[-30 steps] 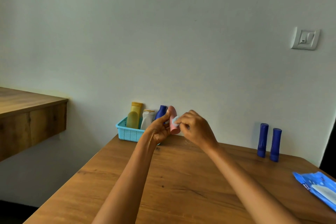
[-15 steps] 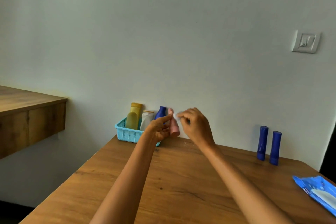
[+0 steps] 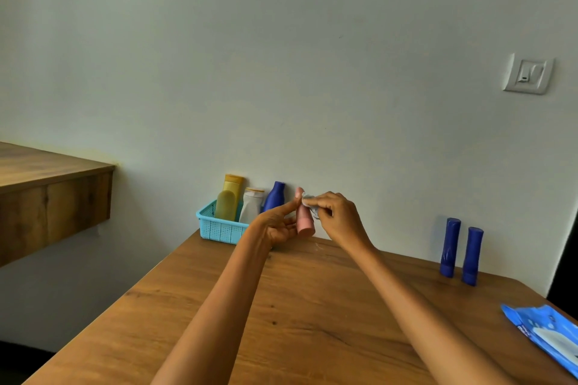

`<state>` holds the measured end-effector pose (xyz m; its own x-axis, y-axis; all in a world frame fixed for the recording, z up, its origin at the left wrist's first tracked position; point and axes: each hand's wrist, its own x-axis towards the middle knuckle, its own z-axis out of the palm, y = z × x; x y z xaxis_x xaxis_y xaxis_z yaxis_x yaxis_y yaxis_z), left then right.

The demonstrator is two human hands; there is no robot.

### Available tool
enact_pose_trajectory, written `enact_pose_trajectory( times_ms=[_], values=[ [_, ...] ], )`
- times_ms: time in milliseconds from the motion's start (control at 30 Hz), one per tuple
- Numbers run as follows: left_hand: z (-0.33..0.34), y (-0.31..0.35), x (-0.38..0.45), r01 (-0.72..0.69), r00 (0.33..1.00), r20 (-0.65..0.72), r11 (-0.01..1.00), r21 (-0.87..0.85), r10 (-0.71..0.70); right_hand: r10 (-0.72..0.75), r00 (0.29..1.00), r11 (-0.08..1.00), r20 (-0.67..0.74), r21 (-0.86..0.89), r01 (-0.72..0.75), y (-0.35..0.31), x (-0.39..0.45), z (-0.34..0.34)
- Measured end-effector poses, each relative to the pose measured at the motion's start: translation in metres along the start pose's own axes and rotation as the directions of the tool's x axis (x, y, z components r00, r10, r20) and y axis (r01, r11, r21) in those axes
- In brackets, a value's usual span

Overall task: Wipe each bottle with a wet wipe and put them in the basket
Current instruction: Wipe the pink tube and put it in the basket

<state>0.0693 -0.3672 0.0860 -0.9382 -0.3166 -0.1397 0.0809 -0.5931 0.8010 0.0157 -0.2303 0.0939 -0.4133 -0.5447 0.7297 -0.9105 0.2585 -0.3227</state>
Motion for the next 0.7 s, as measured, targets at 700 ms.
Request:
enact_pose_trajectory(
  times_ms=[700],
  values=[
    [-0.015, -0.007, 0.003, -0.173, 0.952, 0.253, 0.985, -0.012, 0.170, -0.157, 0.985, 0.987, -0.064, -0.050, 0.154, -0.018, -0.013, -0.002]
  ],
)
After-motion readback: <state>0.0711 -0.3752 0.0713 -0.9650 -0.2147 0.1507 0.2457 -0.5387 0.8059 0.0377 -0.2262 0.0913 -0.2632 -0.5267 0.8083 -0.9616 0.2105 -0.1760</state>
